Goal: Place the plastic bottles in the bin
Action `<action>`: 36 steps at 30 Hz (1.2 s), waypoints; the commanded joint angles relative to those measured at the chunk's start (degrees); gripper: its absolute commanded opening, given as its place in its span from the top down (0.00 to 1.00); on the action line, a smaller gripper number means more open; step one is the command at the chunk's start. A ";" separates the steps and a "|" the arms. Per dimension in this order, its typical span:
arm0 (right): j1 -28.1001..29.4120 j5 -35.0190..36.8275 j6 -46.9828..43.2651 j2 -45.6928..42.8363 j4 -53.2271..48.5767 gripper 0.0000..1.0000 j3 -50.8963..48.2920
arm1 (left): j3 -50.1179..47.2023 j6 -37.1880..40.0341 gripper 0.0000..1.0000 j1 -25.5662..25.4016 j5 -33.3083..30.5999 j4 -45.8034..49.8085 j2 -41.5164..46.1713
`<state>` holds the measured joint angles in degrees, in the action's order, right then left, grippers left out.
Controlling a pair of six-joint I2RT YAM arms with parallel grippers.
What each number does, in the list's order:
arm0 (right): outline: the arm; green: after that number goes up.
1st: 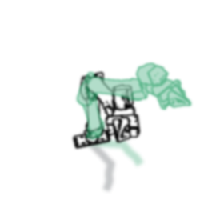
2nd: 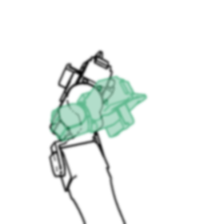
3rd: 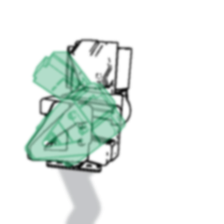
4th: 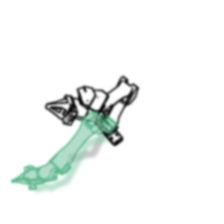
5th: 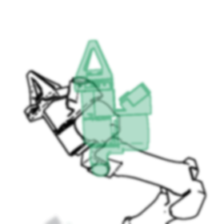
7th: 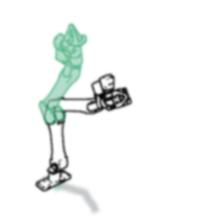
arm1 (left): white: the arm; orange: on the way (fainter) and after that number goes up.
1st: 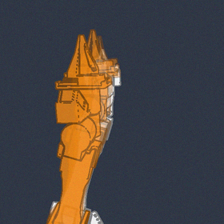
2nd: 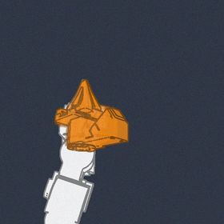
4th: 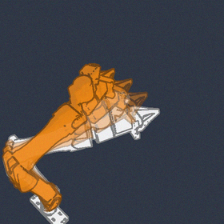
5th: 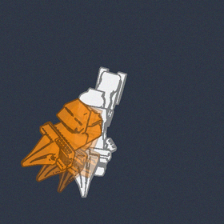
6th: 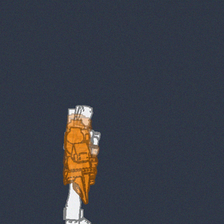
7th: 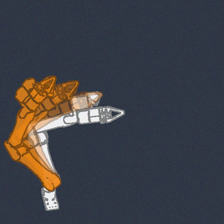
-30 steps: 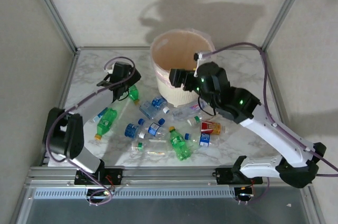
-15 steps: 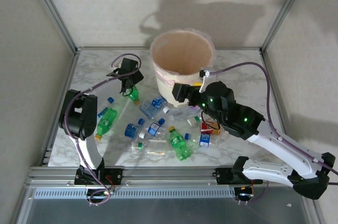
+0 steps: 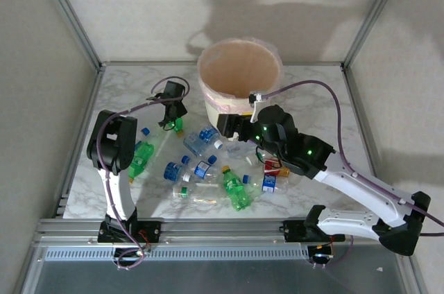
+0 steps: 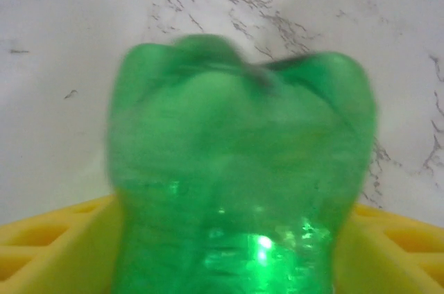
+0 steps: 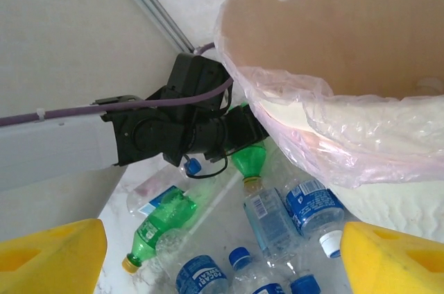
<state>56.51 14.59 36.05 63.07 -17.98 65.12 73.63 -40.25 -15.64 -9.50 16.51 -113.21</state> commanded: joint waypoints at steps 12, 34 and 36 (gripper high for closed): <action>0.40 -4.08 1.07 2.77 -1.25 0.13 2.74 | -0.12 0.89 0.45 0.63 -2.81 2.16 5.71; 0.55 -23.17 0.93 17.78 6.43 0.16 12.22 | -6.36 -14.80 0.38 -0.93 24.80 -1.42 47.81; 0.55 -24.00 1.19 18.44 7.03 0.17 12.37 | -7.41 -15.99 0.38 -1.54 25.85 -2.15 48.96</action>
<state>56.51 -6.17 36.82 80.77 -13.91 75.48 68.12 -52.31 -16.32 11.27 15.90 -65.19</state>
